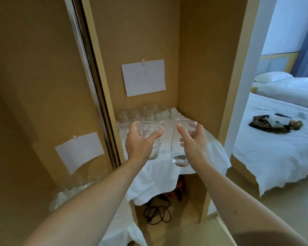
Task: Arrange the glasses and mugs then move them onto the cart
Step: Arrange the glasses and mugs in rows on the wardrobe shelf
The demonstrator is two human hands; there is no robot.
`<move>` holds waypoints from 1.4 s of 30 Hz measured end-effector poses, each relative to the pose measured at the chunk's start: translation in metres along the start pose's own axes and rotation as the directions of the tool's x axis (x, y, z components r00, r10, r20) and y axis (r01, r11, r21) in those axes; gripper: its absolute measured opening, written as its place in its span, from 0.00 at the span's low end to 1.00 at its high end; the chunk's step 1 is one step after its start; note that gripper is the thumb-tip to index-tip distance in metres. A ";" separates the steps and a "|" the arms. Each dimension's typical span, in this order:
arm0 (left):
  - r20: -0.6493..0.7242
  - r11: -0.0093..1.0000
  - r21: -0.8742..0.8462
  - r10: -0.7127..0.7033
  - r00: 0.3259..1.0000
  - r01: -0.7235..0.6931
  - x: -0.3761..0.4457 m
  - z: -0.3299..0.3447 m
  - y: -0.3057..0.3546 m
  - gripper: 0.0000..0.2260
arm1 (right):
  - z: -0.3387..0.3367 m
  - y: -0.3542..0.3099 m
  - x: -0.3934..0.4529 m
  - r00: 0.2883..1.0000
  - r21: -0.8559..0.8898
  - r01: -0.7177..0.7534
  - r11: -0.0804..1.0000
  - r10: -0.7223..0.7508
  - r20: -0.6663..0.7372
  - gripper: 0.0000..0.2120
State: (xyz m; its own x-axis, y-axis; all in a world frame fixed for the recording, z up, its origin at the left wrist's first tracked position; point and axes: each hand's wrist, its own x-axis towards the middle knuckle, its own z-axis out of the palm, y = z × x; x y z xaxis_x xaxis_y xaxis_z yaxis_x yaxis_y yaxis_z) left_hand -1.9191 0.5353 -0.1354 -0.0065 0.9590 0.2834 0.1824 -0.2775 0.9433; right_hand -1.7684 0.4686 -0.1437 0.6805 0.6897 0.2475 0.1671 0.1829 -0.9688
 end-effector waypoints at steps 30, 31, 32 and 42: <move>0.137 0.980 0.190 -0.090 0.986 0.063 0.195 0.139 -0.090 0.50 | 0.053 0.084 0.210 0.999 -0.154 -0.051 0.987 0.051 -0.004 0.29; 0.133 0.975 0.210 -0.099 0.986 0.070 0.198 0.143 -0.092 0.50 | 0.053 0.086 0.217 0.999 -0.157 -0.048 0.986 0.051 0.014 0.28; 0.128 0.971 0.226 -0.112 0.985 0.081 0.201 0.146 -0.092 0.51 | 0.052 0.088 0.225 0.998 -0.162 -0.045 0.986 0.051 0.031 0.27; 0.079 0.950 0.241 -0.225 0.971 0.200 0.221 0.193 -0.105 0.49 | 0.038 0.129 0.294 0.985 -0.296 -0.049 0.954 0.096 0.145 0.40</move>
State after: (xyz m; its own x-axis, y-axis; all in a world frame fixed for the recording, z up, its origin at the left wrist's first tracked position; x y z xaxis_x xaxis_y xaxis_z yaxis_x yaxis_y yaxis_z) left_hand -1.7497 0.7872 -0.2052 0.0306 0.9983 0.0494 0.4091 -0.0576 0.9107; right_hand -1.5738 0.7210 -0.1952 0.5824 0.7985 0.1522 0.3368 -0.0666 -0.9392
